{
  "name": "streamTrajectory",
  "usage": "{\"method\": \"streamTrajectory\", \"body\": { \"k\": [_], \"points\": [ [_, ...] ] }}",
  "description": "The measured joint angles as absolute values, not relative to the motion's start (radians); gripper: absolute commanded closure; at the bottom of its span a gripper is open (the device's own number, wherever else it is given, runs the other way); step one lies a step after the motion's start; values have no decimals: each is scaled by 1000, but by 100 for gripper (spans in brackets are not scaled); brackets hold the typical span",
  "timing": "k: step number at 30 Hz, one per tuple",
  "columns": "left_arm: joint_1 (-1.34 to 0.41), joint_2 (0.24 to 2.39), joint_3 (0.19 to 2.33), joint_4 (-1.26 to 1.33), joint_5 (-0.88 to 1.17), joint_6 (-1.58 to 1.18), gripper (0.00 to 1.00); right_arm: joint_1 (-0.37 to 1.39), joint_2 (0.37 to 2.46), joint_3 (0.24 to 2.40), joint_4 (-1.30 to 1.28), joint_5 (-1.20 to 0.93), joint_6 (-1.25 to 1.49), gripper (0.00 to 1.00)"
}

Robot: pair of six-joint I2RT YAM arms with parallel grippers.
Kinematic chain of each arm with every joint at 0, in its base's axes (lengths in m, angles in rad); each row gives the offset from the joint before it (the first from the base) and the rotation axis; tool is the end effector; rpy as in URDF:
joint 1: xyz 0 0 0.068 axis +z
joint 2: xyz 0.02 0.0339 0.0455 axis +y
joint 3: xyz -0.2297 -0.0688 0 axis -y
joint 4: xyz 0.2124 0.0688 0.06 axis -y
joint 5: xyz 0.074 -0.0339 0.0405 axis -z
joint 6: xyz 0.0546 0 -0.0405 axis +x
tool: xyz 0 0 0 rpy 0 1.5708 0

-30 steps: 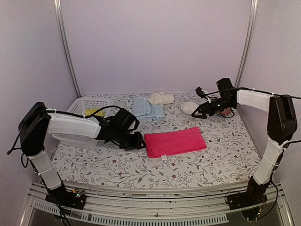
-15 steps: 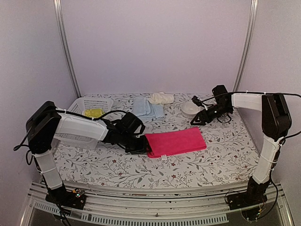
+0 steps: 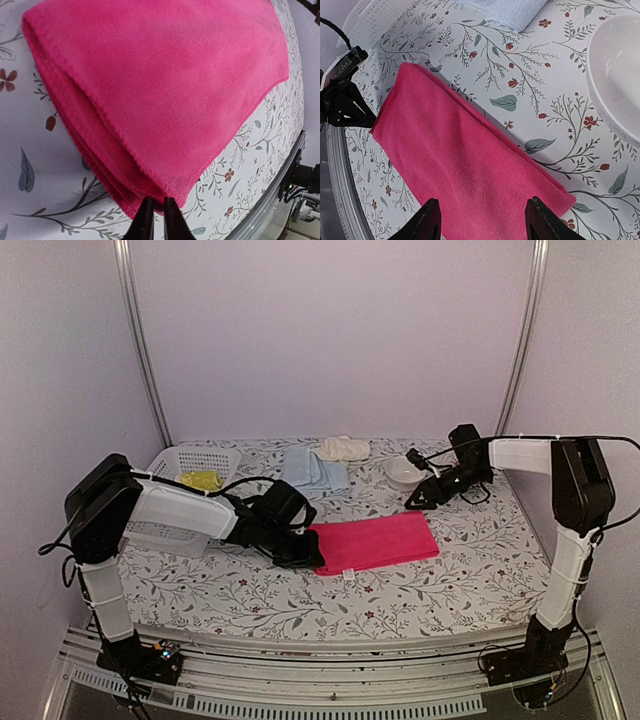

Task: Roll the towels
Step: Rotate the towel at the center of the board.

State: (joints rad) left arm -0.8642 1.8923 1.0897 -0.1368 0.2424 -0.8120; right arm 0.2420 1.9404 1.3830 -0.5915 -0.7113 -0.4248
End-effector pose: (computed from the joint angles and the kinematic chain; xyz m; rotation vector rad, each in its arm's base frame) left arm 0.2226 -0.2810 0.1179 0.1815 2.7524 -0.8938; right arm 0.3431 0.1214 0.1610 -1.0167 2.3216 0.8851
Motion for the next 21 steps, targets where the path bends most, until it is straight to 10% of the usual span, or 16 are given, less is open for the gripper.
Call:
{"method": "streamTrajectory", "body": {
  "k": [21],
  "points": [
    [-797,1810,972,-166,173,-735,94,310,2062,1402,-627,-482,-473,48]
  ]
}}
